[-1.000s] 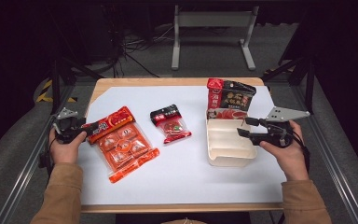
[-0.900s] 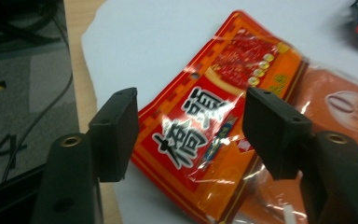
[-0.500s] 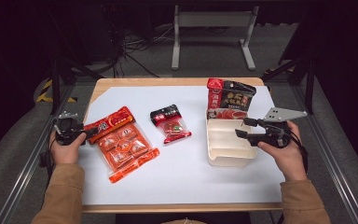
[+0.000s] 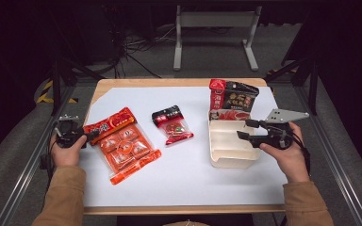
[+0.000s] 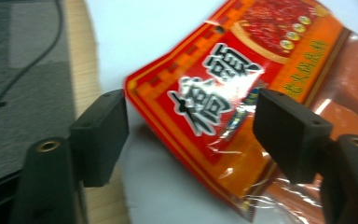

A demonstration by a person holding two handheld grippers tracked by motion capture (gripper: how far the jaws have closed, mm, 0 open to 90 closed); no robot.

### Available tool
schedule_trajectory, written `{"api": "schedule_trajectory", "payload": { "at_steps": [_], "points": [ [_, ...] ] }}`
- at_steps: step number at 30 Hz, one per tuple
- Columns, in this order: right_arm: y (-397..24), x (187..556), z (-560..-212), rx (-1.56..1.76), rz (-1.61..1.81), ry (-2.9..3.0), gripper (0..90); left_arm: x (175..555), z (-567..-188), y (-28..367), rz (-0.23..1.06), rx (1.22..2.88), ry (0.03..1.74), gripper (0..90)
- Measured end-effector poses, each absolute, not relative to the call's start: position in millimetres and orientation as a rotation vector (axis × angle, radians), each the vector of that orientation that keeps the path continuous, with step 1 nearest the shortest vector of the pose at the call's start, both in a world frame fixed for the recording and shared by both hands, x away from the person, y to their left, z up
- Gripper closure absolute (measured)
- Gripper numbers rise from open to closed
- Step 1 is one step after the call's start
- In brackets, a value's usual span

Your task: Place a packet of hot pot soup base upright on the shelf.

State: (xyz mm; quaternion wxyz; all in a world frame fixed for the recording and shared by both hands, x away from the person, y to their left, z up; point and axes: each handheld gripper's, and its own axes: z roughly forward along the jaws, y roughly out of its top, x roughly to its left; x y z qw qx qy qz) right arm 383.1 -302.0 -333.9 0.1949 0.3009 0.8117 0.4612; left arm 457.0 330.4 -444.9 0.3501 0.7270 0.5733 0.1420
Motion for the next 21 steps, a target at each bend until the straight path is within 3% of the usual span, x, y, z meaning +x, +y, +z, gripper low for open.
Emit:
{"api": "schedule_trajectory", "payload": {
  "at_steps": [16,21],
  "points": [
    [-300.4,384.8,-335.8,0.825,1.304,2.267,39.5,456.7,-448.9,324.6,0.215,1.823,1.332,47.8],
    [-298.8,385.4,-336.2,0.821,1.307,2.269,39.3,455.2,-446.1,317.6,0.253,1.847,1.287,57.1]
  ]
}}
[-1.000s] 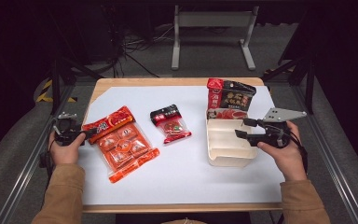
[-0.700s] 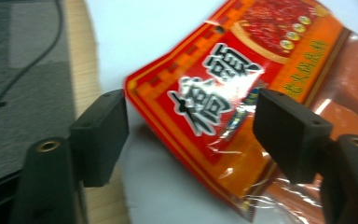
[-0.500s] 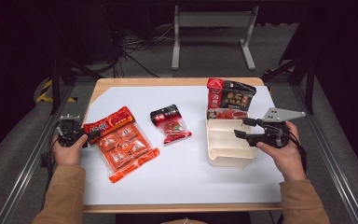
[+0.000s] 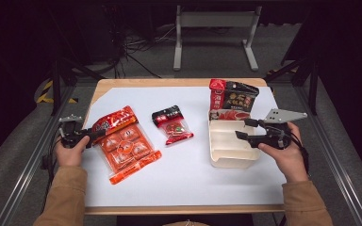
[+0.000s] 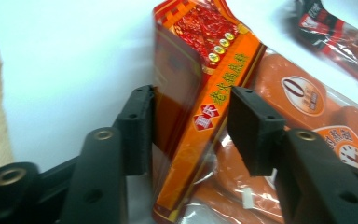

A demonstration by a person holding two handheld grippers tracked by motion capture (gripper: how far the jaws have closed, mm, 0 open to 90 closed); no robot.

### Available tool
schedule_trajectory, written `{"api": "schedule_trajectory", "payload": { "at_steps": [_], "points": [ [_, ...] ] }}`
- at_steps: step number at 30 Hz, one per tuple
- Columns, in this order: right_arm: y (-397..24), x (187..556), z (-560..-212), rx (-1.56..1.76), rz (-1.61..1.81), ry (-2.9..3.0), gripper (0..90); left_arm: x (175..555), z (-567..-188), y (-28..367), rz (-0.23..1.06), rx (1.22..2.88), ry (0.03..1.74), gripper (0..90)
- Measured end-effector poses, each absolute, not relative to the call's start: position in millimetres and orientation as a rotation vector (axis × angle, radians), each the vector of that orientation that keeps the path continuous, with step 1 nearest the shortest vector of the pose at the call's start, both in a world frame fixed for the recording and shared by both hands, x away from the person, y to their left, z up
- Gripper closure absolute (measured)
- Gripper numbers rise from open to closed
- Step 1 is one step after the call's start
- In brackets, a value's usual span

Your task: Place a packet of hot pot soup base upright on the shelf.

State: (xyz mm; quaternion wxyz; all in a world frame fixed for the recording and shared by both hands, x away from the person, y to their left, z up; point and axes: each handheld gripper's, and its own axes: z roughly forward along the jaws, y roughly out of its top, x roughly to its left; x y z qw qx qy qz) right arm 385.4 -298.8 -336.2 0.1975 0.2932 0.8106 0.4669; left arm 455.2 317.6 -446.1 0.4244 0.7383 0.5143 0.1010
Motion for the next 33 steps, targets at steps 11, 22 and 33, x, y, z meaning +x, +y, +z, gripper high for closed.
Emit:
{"api": "schedule_trajectory", "payload": {
  "at_steps": [11,22,33],
  "points": [
    [-294.8,386.1,-337.7,0.8,1.314,2.28,40.4,462.5,-456.9,307.4,0.282,1.868,1.35,81.7],
    [-296.2,383.6,-336.6,0.758,1.361,2.275,52.8,461.4,-455.6,307.1,0.321,1.848,1.361,89.5],
    [-293.8,381.2,-334.3,0.733,1.364,2.273,54.9,450.6,-434.2,306.8,0.367,1.793,1.309,89.8]
  ]
}}
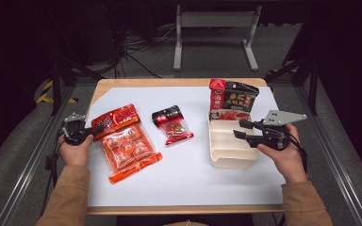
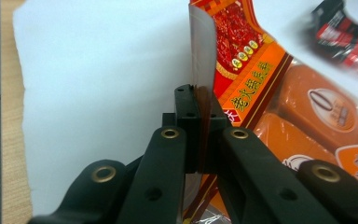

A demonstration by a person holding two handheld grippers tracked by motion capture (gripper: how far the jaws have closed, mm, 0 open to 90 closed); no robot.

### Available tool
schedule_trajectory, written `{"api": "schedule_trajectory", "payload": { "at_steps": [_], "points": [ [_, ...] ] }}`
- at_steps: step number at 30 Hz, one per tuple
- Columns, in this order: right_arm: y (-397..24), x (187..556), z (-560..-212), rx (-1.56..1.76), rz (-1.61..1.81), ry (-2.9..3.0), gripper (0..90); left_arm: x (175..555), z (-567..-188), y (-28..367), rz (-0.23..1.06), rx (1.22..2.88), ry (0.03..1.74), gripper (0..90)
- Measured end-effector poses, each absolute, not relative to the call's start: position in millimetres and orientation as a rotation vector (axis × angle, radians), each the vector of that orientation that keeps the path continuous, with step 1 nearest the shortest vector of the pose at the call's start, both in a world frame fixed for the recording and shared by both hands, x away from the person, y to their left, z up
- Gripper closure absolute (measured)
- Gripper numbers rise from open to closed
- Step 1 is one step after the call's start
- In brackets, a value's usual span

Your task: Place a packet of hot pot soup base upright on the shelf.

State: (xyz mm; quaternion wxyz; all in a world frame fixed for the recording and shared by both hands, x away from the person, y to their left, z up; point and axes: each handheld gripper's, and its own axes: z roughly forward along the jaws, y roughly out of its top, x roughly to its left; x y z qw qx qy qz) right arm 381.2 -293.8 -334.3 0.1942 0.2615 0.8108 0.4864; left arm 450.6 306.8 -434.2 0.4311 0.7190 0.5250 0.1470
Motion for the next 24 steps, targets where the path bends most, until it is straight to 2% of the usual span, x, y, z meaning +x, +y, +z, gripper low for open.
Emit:
{"api": "schedule_trajectory", "payload": {
  "at_steps": [24],
  "points": [
    [-289.6,371.8,-321.5,0.735,1.379,2.256,51.8,408.4,-353.0,283.5,0.466,1.689,1.061,89.9]
  ]
}}
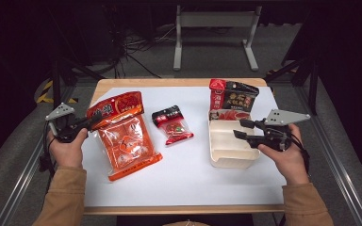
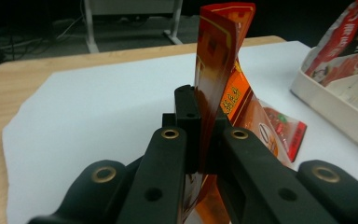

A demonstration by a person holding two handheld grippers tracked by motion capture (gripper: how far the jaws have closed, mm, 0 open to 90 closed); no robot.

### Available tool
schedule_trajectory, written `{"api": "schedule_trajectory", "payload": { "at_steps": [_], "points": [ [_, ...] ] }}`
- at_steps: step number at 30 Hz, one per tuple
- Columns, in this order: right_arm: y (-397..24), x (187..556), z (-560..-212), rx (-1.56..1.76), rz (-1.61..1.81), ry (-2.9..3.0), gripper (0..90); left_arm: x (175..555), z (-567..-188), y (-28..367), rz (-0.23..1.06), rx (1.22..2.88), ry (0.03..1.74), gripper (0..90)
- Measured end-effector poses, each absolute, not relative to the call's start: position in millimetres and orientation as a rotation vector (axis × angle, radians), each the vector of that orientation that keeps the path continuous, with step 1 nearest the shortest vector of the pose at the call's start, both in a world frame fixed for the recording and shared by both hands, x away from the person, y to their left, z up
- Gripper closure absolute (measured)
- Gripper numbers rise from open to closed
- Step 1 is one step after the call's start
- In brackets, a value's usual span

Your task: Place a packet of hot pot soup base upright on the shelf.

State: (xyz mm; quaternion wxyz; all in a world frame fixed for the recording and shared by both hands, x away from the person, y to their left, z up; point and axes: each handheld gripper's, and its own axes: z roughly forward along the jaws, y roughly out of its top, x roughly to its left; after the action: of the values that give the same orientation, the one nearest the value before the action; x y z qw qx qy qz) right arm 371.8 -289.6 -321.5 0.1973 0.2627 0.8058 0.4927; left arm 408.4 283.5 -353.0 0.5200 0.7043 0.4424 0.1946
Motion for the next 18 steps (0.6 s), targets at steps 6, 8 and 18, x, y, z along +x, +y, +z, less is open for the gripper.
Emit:
{"api": "schedule_trajectory", "payload": {
  "at_steps": [6,8,18],
  "points": [
    [-287.8,370.4,-319.5,0.731,1.382,2.253,51.7,398.7,-335.5,271.4,0.473,1.688,0.979,89.9],
    [-286.5,369.5,-318.6,0.726,1.384,2.253,51.6,396.3,-332.1,269.4,0.47,1.687,0.964,89.9],
    [-285.5,365.9,-315.0,0.716,1.398,2.245,51.2,380.9,-312.1,256.5,0.418,1.666,0.861,89.9]
  ]
}}
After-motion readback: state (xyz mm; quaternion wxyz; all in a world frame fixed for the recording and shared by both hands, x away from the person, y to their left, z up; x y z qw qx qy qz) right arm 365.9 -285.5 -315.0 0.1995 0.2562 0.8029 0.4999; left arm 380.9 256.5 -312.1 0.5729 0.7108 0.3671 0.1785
